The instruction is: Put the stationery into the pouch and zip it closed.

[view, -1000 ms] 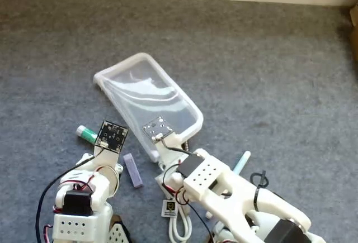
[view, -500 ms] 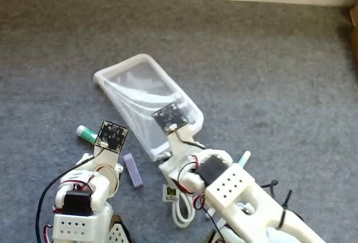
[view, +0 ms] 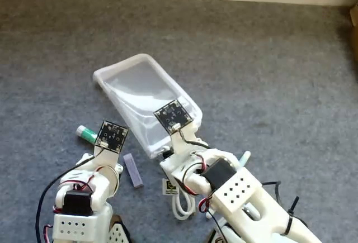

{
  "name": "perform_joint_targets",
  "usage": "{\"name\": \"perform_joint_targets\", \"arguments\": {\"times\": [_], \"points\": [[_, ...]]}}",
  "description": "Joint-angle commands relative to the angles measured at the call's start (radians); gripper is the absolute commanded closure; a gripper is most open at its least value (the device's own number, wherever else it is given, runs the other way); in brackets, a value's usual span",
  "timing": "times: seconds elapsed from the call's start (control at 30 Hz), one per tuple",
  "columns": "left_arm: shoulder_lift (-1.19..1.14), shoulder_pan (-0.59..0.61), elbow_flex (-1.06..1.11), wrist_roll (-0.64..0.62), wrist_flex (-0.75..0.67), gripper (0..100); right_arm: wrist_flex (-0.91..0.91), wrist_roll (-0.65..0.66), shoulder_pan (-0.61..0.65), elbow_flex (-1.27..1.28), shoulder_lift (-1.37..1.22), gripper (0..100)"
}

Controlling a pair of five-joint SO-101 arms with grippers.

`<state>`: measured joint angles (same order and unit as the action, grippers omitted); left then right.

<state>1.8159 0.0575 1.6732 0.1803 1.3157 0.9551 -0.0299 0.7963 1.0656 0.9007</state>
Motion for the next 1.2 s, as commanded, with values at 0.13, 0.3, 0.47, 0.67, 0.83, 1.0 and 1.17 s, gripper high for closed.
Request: {"name": "perform_joint_targets", "arguments": {"times": [0.13,0.3,0.47,0.67,0.83,1.0,1.17], "points": [[0.008,0.002,0.024,-0.006,0.003,99,-0.031,0.04,-0.013,-0.18,0.028,99.2],[0.008,0.002,0.024,-0.006,0.003,99,-0.061,0.041,-0.013,-0.197,0.028,99.2],[0.01,0.002,0.024,-0.005,0.003,99,-0.137,0.043,-0.013,-0.157,0.028,99.2],[0.012,0.008,-0.038,-0.003,0.003,99,-0.165,0.044,-0.013,-0.113,0.031,99.2],[0.012,0.008,-0.136,-0.003,0.003,99,-0.165,0.044,-0.013,-0.113,0.033,99.2],[0.012,0.01,-0.255,-0.003,0.003,99,-0.165,0.04,-0.013,-0.113,0.036,99.2],[0.012,0.004,-0.349,-0.008,0.003,98,-0.165,0.038,-0.013,-0.114,0.036,99.2]]}}
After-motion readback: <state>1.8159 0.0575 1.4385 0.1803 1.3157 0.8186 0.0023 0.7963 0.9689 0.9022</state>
